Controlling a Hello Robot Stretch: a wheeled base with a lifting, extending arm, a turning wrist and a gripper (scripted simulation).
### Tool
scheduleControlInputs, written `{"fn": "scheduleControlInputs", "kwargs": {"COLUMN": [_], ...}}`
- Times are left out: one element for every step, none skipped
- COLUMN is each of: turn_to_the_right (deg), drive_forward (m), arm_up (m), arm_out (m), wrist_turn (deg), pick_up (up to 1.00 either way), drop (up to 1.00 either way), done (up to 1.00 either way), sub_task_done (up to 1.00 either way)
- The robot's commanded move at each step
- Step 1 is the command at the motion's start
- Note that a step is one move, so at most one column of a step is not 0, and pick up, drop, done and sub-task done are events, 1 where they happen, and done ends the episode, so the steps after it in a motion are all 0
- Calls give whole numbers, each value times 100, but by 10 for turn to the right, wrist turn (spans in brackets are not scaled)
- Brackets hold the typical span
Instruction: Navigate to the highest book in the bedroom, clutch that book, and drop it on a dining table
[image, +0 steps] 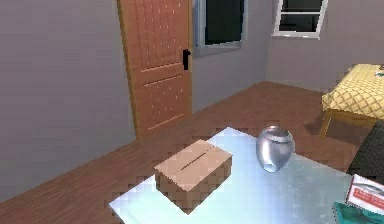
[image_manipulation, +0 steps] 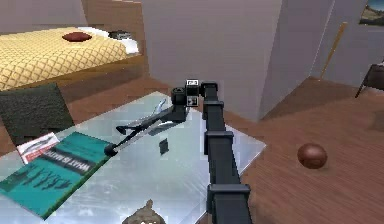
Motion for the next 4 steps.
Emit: {"fn": "scheduleControlInputs", "kwargs": {"turn_to_the_right": [0,0,0,0], "drive_forward": [0,0,0,0], "arm_up": [0,10,0,0], "arm_out": [0,0,-8,0], "wrist_turn": [0,0,0,0], "pick_up": [0,0,0,0], "drop": [100,0,0,0], "done": [0,0,0,100], "sub_task_done": [0,0,0,0]}}
